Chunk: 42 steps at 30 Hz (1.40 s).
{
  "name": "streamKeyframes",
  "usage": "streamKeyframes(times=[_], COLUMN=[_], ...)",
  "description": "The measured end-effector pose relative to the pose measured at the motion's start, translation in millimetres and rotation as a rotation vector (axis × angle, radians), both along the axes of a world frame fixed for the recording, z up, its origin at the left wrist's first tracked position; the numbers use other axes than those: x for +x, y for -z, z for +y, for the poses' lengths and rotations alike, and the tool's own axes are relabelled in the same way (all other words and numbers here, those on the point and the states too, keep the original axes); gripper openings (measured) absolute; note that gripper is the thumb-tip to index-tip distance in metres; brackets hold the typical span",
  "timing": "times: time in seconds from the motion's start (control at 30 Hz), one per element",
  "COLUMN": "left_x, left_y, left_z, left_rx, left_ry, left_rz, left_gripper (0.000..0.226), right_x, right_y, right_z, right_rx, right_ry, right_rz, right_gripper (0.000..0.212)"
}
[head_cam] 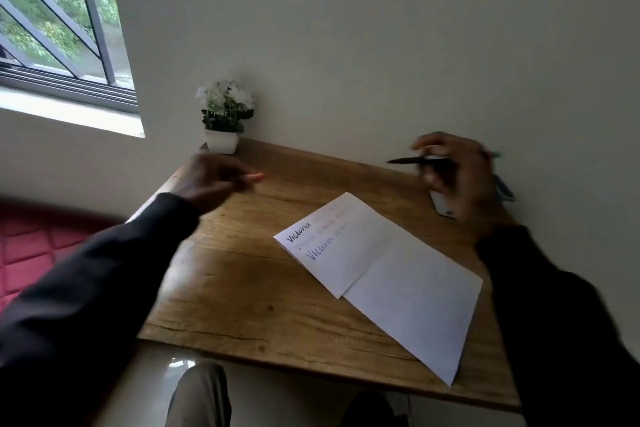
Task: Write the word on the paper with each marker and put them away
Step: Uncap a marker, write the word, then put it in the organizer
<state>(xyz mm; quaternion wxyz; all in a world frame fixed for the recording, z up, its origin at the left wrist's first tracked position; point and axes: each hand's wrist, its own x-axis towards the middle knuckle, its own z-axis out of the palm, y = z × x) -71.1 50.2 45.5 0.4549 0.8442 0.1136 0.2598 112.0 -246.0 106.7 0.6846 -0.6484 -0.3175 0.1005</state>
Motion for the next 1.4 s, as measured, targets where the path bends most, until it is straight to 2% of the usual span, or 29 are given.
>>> streamKeyframes(times=[0.1, 0.23, 0.4, 0.63, 0.7, 0.83, 1.07, 1.23, 1.4], left_x=[-14, 25, 80, 103, 103, 105, 109, 109, 110], left_y=[14, 27, 43, 60, 60, 62, 65, 64, 64], left_z=[18, -22, -36, -37, -36, -36, -36, -36, -37], left_rx=[-0.15, -0.149, -0.088, 0.011, 0.011, 0.051, 0.066, 0.081, 0.07], left_ry=[0.025, 0.154, 0.165, 0.255, 0.263, 0.281, 0.291, 0.303, 0.304], left_rz=[0.038, 0.057, 0.107, 0.148, 0.165, 0.178, 0.165, 0.164, 0.193], left_gripper=[0.024, 0.019, 0.017, 0.012, 0.012, 0.013, 0.016, 0.016, 0.015], right_x=[11, 13, 39, 42, 41, 41, 44, 43, 43], right_y=[1, 52, 93, 122, 126, 126, 130, 132, 135], right_z=[-22, 13, 34, 32, 33, 34, 32, 32, 34], right_rx=[-0.076, -0.266, -0.24, -0.187, -0.169, -0.144, -0.146, -0.174, -0.322], right_ry=[-0.089, -0.068, 0.034, 0.037, 0.035, 0.009, -0.022, -0.037, -0.051], right_rz=[0.003, -0.147, 0.039, 0.135, 0.134, 0.122, 0.109, 0.031, -0.144], right_gripper=[0.031, 0.016, 0.012, 0.014, 0.011, 0.022, 0.015, 0.011, 0.007])
